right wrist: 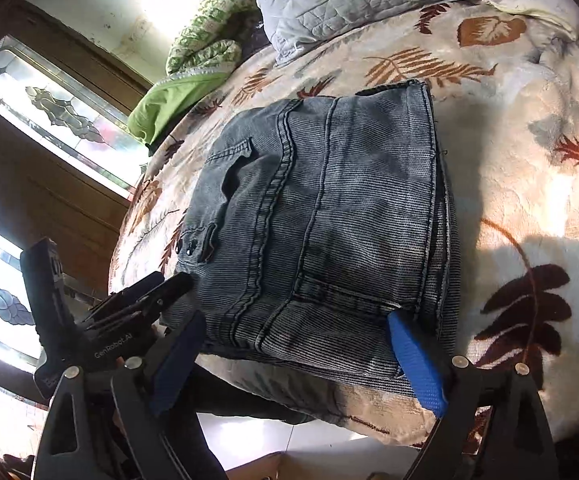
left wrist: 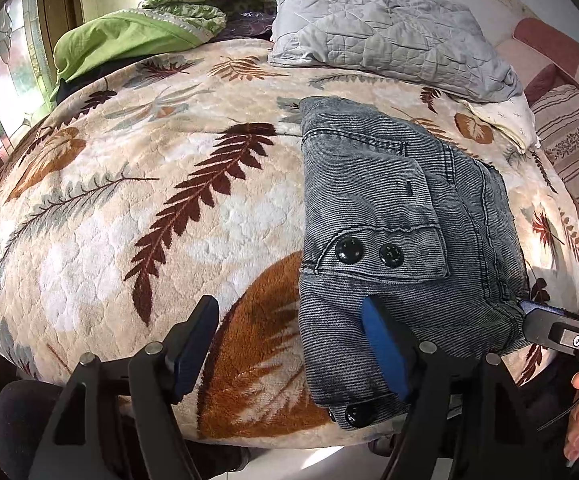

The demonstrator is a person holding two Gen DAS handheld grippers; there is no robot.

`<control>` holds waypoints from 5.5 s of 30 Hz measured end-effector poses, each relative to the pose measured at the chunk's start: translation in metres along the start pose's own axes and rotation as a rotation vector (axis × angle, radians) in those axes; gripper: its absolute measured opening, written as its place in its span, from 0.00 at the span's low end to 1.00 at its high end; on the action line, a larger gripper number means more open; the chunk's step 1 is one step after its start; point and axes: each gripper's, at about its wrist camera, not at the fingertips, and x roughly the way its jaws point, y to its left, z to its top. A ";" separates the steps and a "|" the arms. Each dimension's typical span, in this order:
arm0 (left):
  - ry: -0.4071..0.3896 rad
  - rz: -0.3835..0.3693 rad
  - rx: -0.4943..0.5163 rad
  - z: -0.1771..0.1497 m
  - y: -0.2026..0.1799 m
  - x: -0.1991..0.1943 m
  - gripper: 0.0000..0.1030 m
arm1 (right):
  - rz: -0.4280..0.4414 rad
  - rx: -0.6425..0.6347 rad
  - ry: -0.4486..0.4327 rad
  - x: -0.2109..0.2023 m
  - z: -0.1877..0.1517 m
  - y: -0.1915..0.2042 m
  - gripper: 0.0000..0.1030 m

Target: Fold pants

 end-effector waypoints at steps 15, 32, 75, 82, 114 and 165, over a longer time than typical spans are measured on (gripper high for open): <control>0.007 -0.014 -0.018 -0.001 0.005 0.001 0.77 | 0.022 -0.004 -0.012 0.003 -0.004 -0.005 0.91; 0.005 -0.010 -0.019 -0.002 0.005 0.003 0.79 | 0.026 -0.030 -0.035 0.001 -0.009 -0.005 0.91; 0.172 -0.379 -0.130 0.062 0.014 0.065 0.47 | 0.000 0.166 0.094 0.026 0.078 -0.065 0.69; 0.074 -0.337 -0.012 0.064 0.000 0.039 0.21 | -0.140 0.042 0.053 0.011 0.075 -0.041 0.20; -0.109 -0.051 0.052 0.101 0.008 0.037 0.80 | -0.254 -0.158 -0.165 0.013 0.129 0.021 0.61; -0.151 0.054 0.021 0.058 -0.015 -0.040 0.89 | -0.502 -0.283 -0.216 -0.061 0.029 0.090 0.91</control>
